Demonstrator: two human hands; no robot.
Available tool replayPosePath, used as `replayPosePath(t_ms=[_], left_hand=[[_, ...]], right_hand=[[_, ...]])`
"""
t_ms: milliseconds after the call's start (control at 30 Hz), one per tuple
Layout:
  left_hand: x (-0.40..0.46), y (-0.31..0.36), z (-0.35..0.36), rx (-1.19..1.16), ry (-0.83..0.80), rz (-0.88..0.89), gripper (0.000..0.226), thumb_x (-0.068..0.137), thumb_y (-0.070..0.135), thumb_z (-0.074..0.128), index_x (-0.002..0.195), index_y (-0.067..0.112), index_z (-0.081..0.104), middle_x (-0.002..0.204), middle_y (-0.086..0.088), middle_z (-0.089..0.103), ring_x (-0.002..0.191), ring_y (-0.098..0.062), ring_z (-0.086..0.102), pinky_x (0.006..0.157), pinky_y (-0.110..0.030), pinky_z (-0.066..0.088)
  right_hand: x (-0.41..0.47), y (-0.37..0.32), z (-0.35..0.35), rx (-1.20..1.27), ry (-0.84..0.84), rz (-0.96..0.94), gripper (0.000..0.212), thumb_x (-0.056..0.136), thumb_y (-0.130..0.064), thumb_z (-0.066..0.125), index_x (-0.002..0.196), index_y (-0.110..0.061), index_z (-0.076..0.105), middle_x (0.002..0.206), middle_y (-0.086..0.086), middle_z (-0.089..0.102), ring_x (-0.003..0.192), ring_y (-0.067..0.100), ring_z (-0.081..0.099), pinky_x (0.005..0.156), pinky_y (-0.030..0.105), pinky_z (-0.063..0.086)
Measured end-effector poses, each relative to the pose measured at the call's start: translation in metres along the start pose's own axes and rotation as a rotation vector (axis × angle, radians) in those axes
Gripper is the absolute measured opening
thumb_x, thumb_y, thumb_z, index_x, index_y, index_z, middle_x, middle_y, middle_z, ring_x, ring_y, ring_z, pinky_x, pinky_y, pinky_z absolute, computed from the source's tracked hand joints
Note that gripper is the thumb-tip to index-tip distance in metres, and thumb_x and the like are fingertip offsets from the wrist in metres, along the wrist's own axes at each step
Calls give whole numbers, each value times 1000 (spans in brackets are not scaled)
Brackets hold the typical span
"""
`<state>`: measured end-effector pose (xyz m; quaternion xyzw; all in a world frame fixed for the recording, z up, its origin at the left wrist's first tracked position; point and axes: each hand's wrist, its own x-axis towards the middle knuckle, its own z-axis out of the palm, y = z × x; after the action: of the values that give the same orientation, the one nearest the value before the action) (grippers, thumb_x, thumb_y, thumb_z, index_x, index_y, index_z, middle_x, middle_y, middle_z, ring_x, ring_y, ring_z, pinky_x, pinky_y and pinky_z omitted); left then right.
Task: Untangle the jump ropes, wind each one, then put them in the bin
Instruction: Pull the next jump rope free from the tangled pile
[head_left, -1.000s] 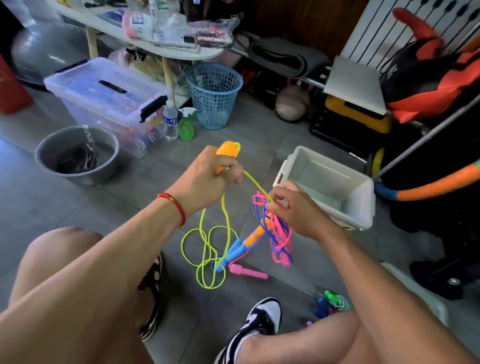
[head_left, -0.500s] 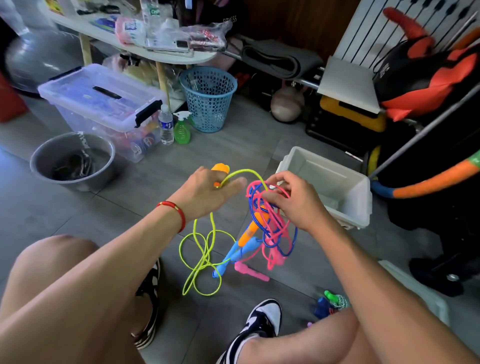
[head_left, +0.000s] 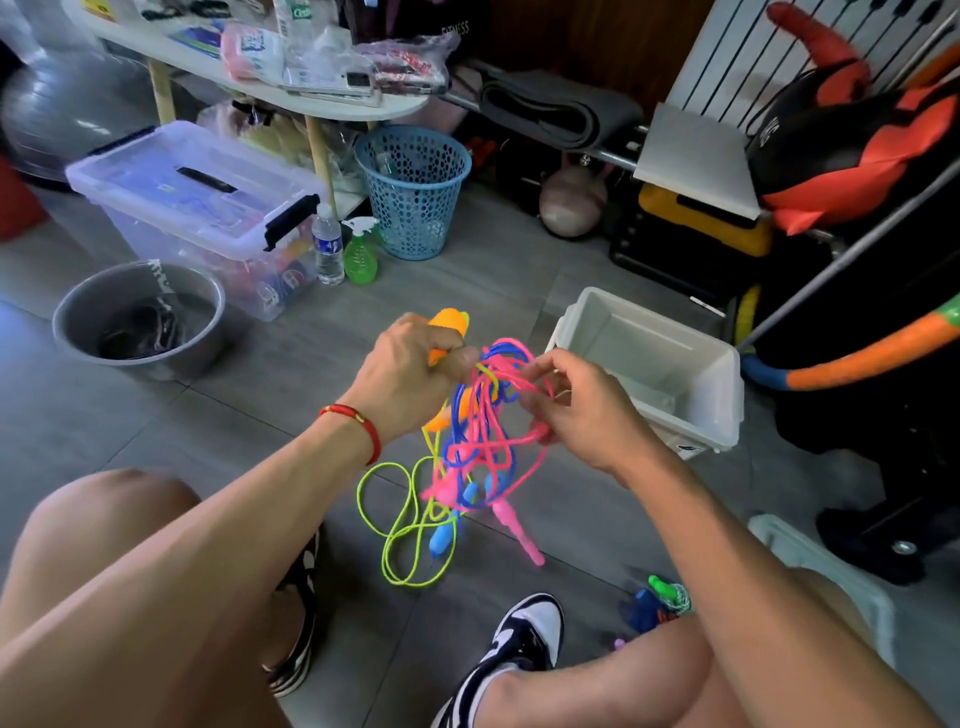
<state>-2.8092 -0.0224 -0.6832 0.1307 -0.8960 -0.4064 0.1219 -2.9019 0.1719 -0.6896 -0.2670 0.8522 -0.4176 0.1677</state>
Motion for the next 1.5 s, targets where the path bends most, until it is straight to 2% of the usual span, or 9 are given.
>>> replayPosePath(t_ms=[100,300,567,700,833,967,1033,1233,1500], left_hand=[[-1,7,-5,-24,-6,-33,32,100,31,60,79,10,72,79,-17,56,72,-26,48,65,-25,37],[2,5,6,-230,-157,-258,41,101,41,54,86,4,63,76,-3,56,62,-17,56,56,-24,43],[-5,-1,8,-139,-138,-46,41,69,31,87,75,11,51,66,0,56,59,-14,44,59,-31,44],[-5,9,11,-27,16,34,34,70,6,76,74,7,42,61,4,42,61,-15,32,56,-34,39],[-4,10,5,-67,-44,130,28,70,-2,69,78,5,43,68,-11,43,65,-15,31,56,-30,36],[-2,9,-1,-60,-108,225,33,72,-5,68,75,12,39,65,7,31,64,-16,28,56,-30,32],[-2,8,-4,-65,-117,228,34,74,-3,70,74,12,40,65,8,33,63,-15,30,57,-34,33],[3,-4,-3,29,69,90,51,81,38,80,65,13,39,68,-5,42,69,-8,40,59,-19,32],[5,-2,-8,13,124,82,51,84,29,74,59,9,33,71,-23,44,67,-28,31,60,-32,33]], right_hand=[[0,5,4,-293,92,-45,3,97,-29,56,98,-27,59,77,-1,69,75,26,72,68,47,57],[1,-20,16,-173,157,-97,9,92,-29,57,92,-24,65,69,-5,69,64,17,71,65,43,59],[-2,-32,10,-293,174,-127,36,89,-37,65,119,-33,44,69,-5,60,75,30,62,68,41,49],[-7,-36,9,-495,108,-135,54,88,-30,66,134,-37,38,105,0,57,95,29,62,69,38,47],[-7,-28,8,-877,183,-139,78,73,-66,72,140,-42,41,119,3,36,110,28,43,75,39,43],[6,-17,-2,-484,-107,-263,56,78,-66,68,121,-32,59,127,-4,55,113,22,55,90,43,49],[7,-16,-5,-221,-214,-202,37,85,-51,75,107,-26,59,101,-7,70,91,16,65,79,41,52],[8,-6,-3,-115,-155,-153,14,96,-39,65,107,-30,62,87,-9,69,80,11,65,74,36,51],[13,6,-1,-188,26,148,35,92,-35,60,76,-3,57,74,18,67,69,32,63,63,41,48]])
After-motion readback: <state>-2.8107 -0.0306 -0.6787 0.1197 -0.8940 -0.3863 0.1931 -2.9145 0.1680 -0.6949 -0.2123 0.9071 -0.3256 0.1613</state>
